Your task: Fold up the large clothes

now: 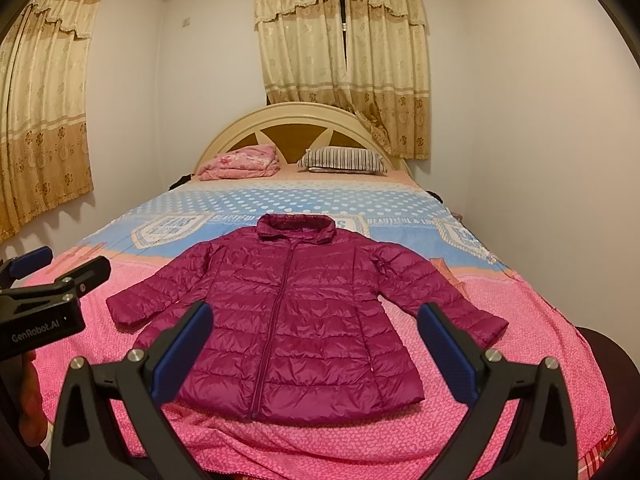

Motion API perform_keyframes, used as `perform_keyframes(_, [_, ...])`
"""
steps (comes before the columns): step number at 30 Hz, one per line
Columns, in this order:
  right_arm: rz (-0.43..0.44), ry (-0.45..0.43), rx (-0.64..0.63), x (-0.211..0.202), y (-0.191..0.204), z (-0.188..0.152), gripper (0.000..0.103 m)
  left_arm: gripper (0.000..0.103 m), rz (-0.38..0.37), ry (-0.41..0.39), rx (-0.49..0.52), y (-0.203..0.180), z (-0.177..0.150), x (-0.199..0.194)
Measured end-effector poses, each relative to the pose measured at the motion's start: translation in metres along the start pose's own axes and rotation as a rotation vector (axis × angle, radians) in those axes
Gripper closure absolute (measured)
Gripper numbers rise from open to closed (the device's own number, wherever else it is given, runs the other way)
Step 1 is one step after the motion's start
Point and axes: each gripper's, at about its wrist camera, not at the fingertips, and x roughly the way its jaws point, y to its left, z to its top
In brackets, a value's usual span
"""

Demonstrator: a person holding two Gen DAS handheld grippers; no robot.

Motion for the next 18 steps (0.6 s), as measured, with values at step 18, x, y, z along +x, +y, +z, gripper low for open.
perform_keyframes(18, [0.005, 0.001, -0.003, -0.0008, 0.0011, 0.0008, 0.0, 0.001, -0.001, -0.001, -0.004, 0.0008, 0.0003, -0.0003])
